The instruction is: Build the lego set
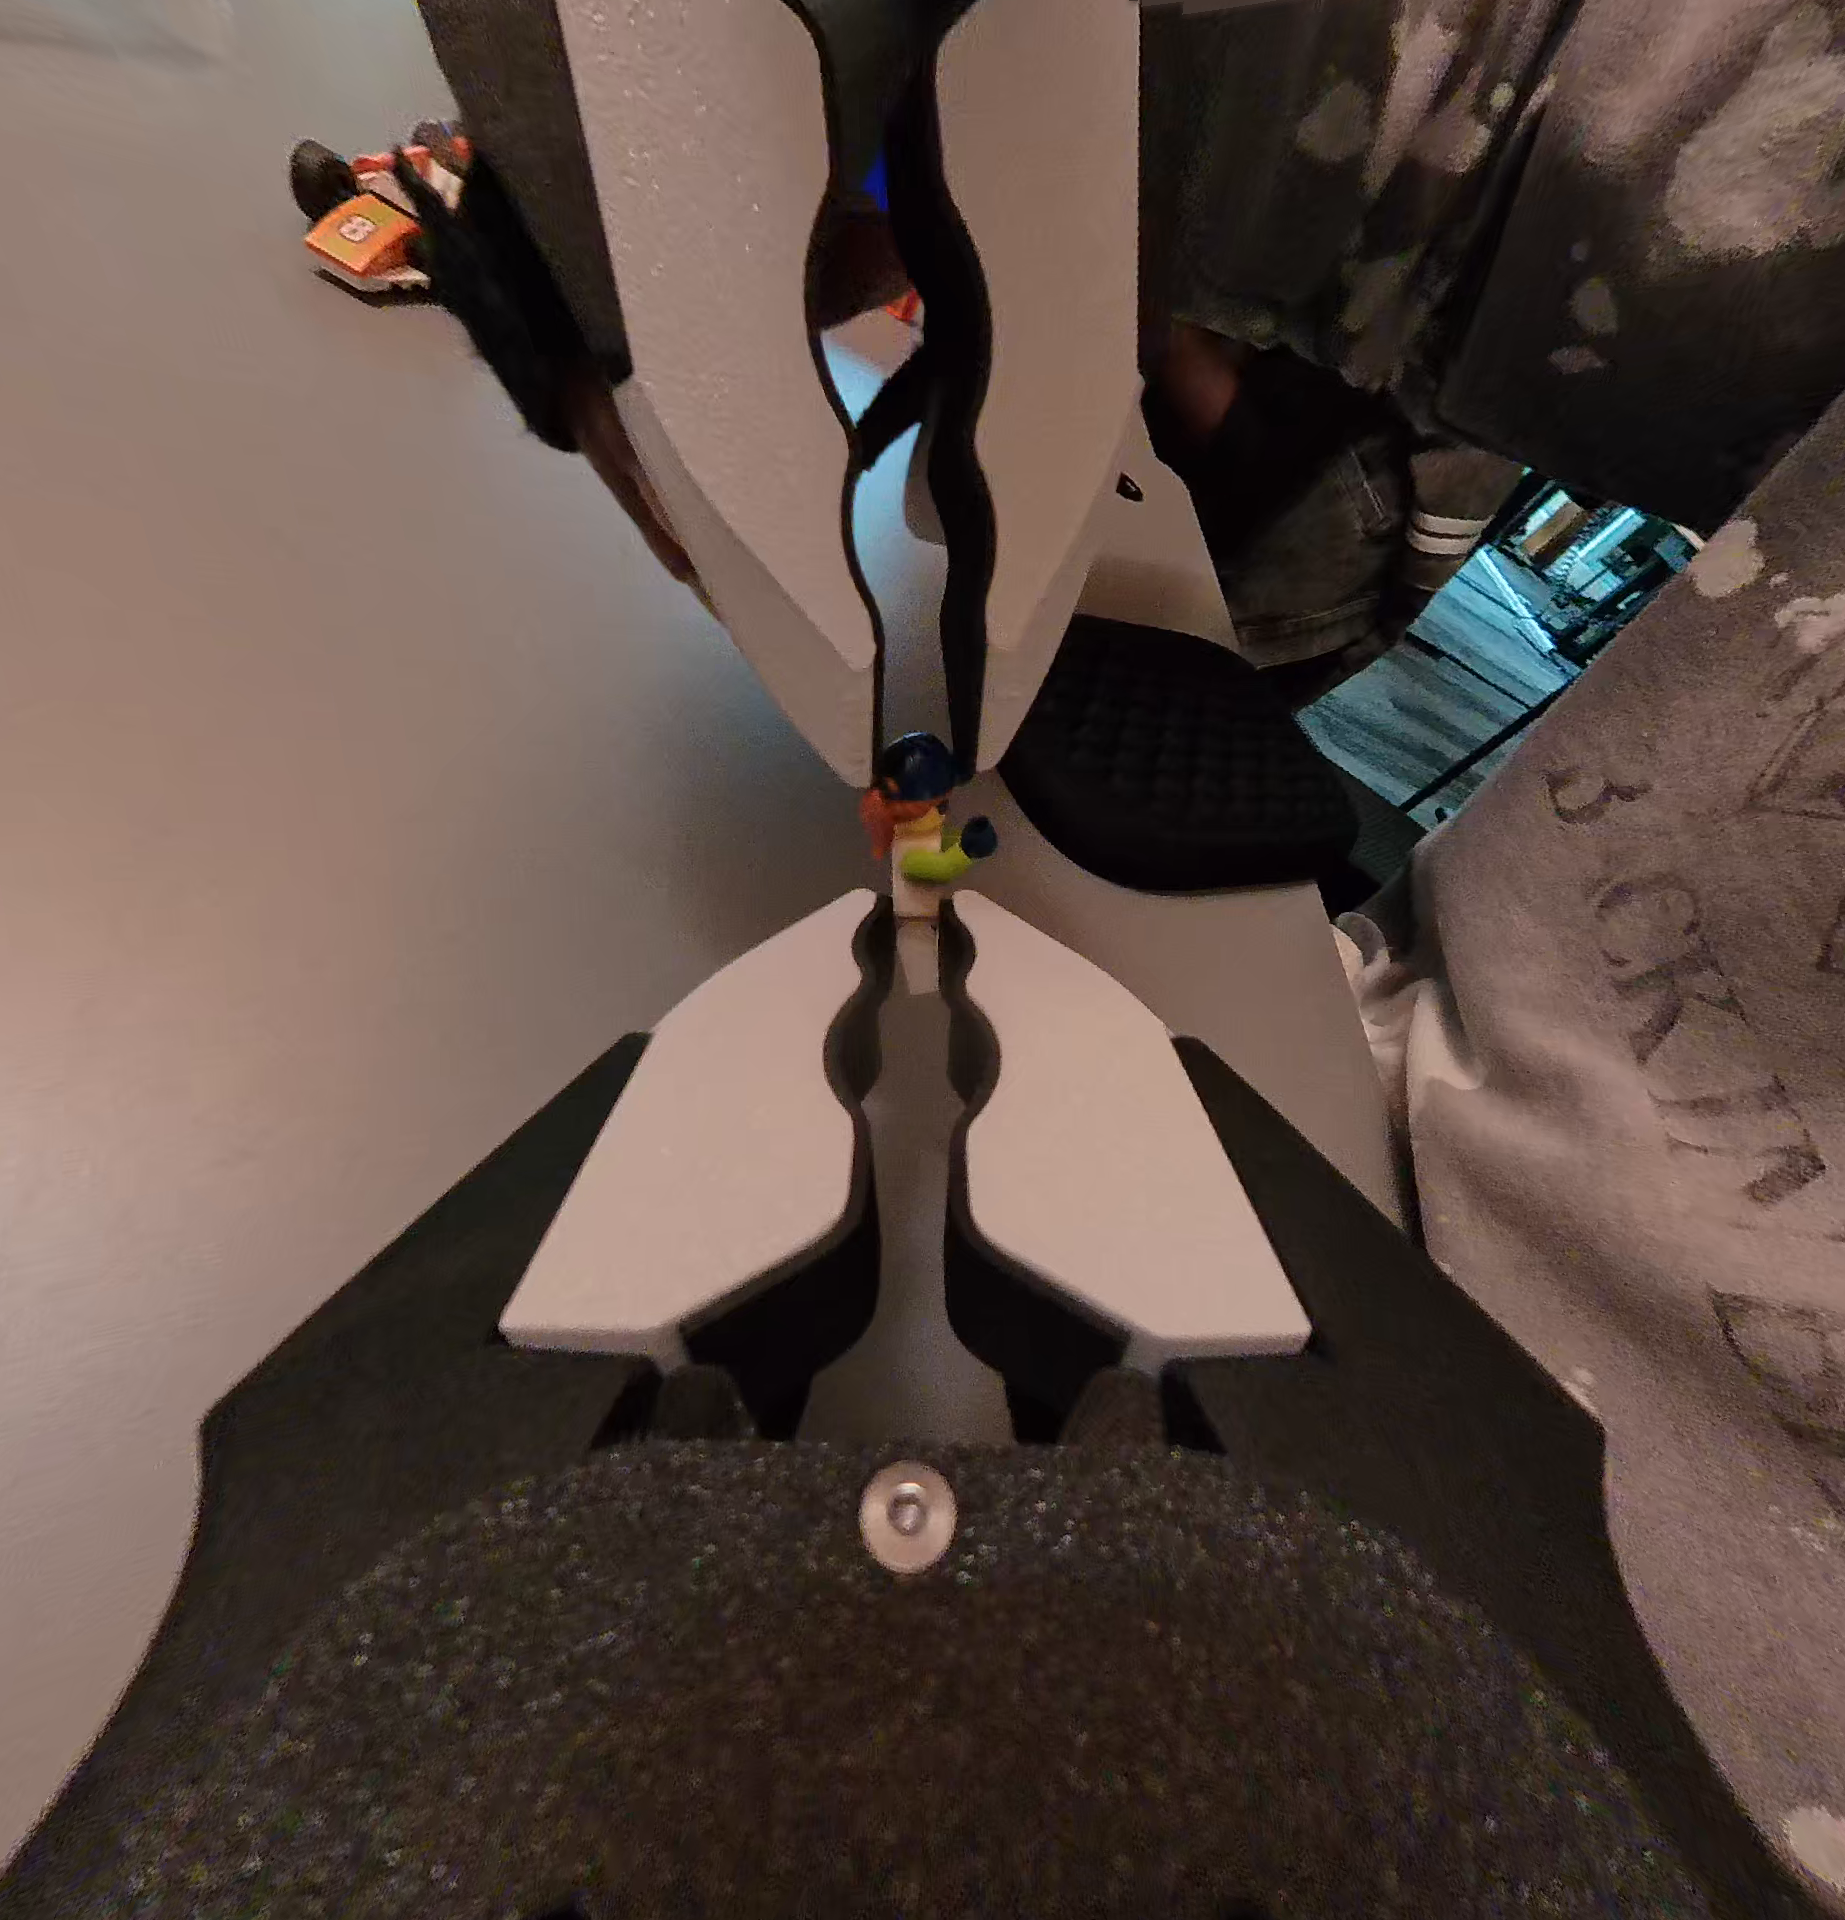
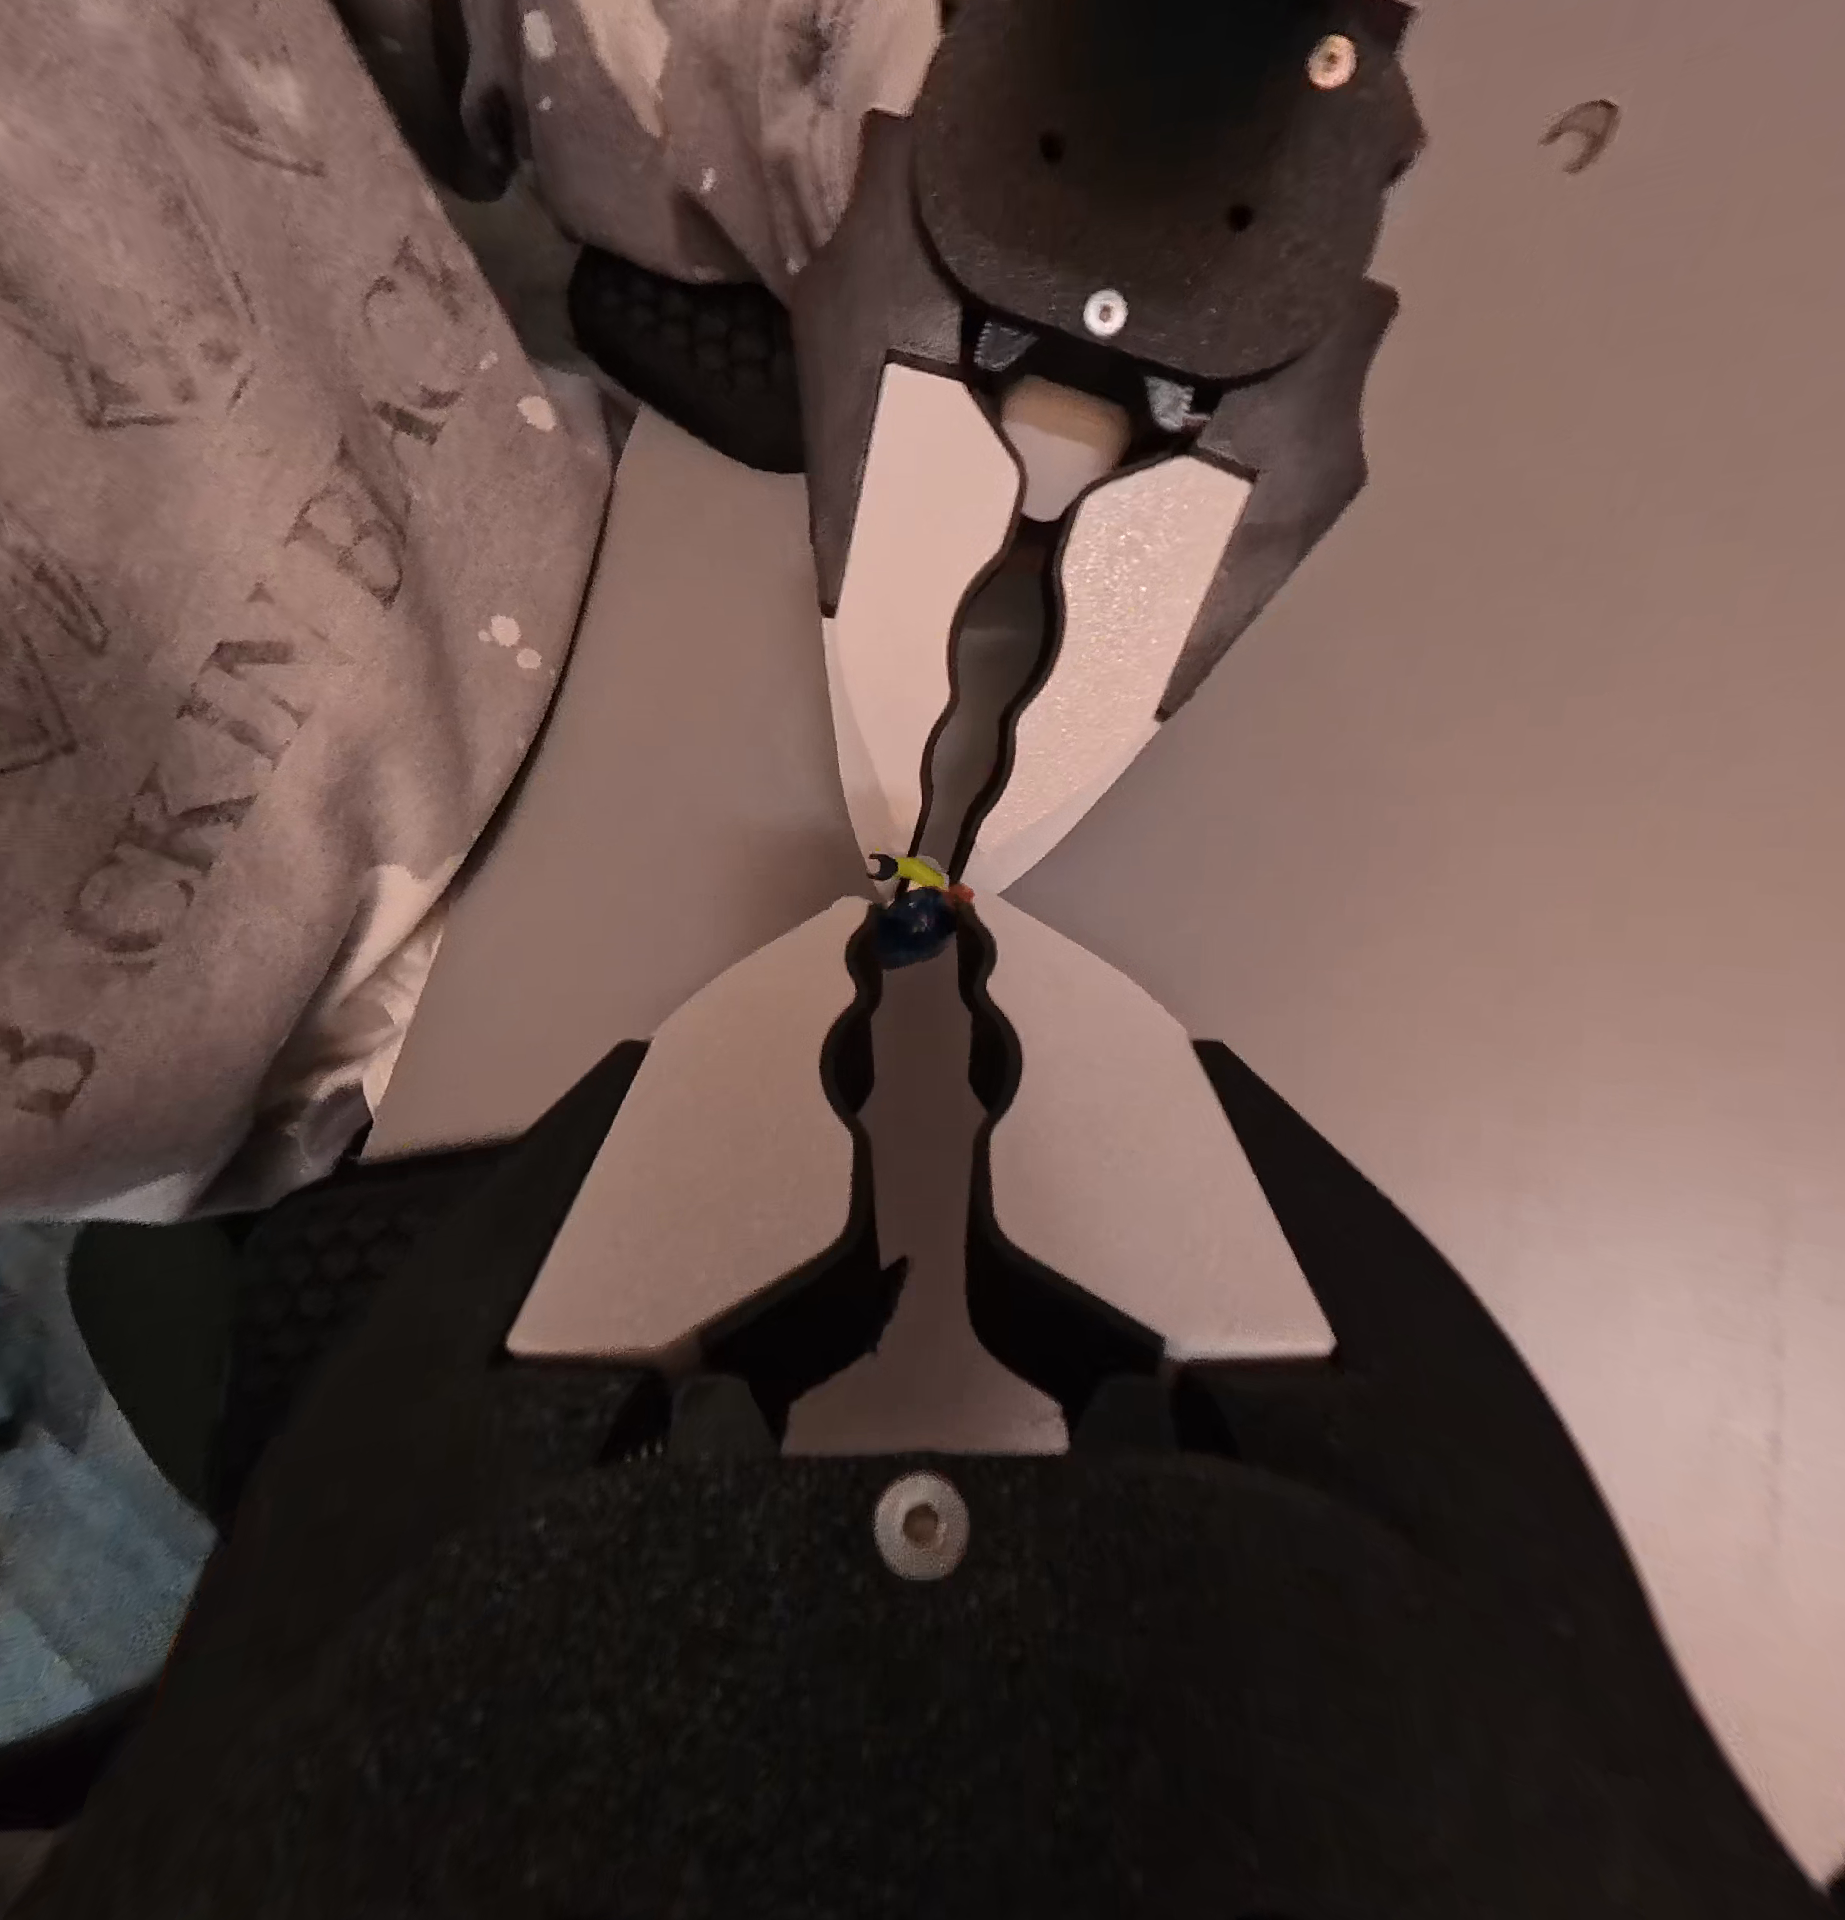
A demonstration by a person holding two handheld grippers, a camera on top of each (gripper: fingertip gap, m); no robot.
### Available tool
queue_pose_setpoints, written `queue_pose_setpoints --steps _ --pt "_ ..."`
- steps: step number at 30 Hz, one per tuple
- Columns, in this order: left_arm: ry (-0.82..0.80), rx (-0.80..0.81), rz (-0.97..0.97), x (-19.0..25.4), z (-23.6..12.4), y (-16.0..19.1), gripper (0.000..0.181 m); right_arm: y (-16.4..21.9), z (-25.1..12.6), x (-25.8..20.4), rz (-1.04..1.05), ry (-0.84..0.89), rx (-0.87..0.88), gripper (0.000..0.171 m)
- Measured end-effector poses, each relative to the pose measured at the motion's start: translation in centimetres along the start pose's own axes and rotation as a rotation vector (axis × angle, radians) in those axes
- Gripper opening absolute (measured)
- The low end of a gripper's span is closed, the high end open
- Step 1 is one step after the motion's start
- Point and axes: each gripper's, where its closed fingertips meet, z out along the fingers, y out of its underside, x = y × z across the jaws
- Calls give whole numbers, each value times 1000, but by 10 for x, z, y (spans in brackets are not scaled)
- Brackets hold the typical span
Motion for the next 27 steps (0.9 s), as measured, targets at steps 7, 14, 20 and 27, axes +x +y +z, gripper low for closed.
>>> queue_pose_setpoints --steps 7,14,20,27 --pt "-165 28 27 -21 -4 -6 8 3 -7 20 239 146 59 12" --pt "-340 49 91 -38 -11 -14 8 -1 -15 39 614 213 215 12" --pt "-342 61 84 -38 -12 -15 8 -2 -16 39 612 250 232 12" --pt "-263 115 16 -31 -14 -21 8 -11 -24 33 388 309 207 28"
